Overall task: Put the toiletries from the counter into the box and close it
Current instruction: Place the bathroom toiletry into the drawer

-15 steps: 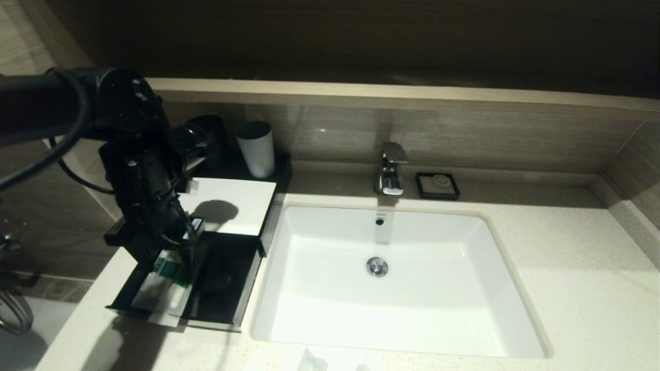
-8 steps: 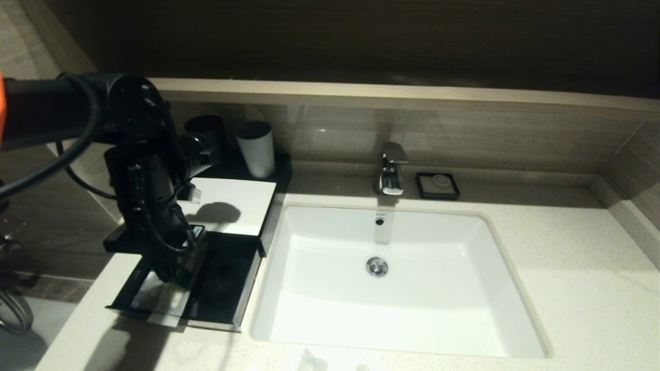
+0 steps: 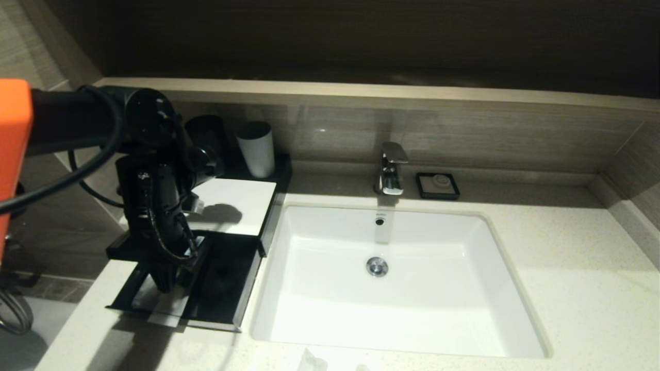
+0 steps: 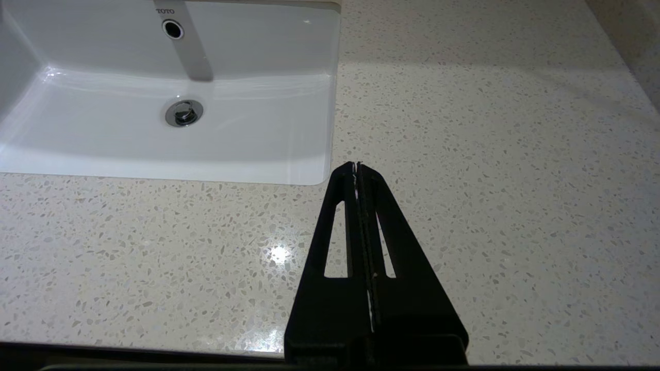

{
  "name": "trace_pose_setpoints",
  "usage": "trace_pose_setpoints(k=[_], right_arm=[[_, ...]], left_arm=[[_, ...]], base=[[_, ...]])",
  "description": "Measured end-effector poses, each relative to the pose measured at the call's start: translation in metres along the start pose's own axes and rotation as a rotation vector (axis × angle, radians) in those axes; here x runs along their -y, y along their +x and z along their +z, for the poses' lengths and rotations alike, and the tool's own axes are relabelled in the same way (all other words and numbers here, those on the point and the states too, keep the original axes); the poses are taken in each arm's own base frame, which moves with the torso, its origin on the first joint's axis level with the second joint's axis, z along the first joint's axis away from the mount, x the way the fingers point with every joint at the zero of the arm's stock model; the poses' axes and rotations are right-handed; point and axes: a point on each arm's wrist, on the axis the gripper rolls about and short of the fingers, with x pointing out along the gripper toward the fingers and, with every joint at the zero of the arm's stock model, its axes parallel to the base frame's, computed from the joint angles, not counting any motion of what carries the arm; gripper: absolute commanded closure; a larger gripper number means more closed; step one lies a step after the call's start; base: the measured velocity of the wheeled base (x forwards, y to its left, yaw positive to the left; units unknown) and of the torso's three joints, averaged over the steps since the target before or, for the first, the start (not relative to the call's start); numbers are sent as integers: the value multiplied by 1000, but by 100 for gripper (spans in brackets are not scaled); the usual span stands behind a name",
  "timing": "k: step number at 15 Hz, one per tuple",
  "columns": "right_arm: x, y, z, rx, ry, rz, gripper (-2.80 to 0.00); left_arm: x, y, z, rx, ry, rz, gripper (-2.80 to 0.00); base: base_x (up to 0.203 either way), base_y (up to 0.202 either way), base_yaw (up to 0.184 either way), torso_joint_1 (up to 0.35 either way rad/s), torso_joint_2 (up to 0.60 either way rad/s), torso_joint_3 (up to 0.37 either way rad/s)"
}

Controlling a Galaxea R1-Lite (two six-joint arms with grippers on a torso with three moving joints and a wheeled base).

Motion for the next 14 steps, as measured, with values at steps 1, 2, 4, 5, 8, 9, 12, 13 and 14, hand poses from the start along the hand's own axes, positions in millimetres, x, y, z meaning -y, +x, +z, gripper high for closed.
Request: trace_pose_setpoints(k=[1, 2, 4, 5, 8, 9, 12, 13, 14], right_arm=[[0, 0, 0, 0, 0, 0, 0], [0, 0, 0, 0, 0, 0, 0], [0, 0, 0, -1, 0, 0, 0], [0, 0, 0, 0, 0, 0, 0], [0, 0, 0, 0, 0, 0, 0], [0, 0, 0, 0, 0, 0, 0], [0, 0, 0, 0, 0, 0, 0], [0, 0, 0, 0, 0, 0, 0], [0, 0, 0, -1, 0, 0, 0]], left_arm=[[0, 2, -1, -15, 2, 7, 0], [0, 4, -1, -27, 3, 13, 0], [0, 6, -1, -43, 5, 16, 0], [0, 7, -2, -49, 6, 17, 0], [0, 8, -2, -57, 8, 18, 0], [0, 9, -1, -62, 9, 20, 0], [1, 13, 0, -76, 9, 24, 0], [1, 14, 0, -79, 10, 25, 0], [2, 14, 0, -79, 8, 25, 0]], base=[[0, 0, 0, 0, 0, 0], [0, 0, 0, 0, 0, 0], [0, 0, 0, 0, 0, 0], [0, 0, 0, 0, 0, 0], [0, 0, 0, 0, 0, 0], [0, 0, 0, 0, 0, 0], [0, 0, 0, 0, 0, 0], [0, 0, 0, 0, 0, 0], [0, 0, 0, 0, 0, 0]])
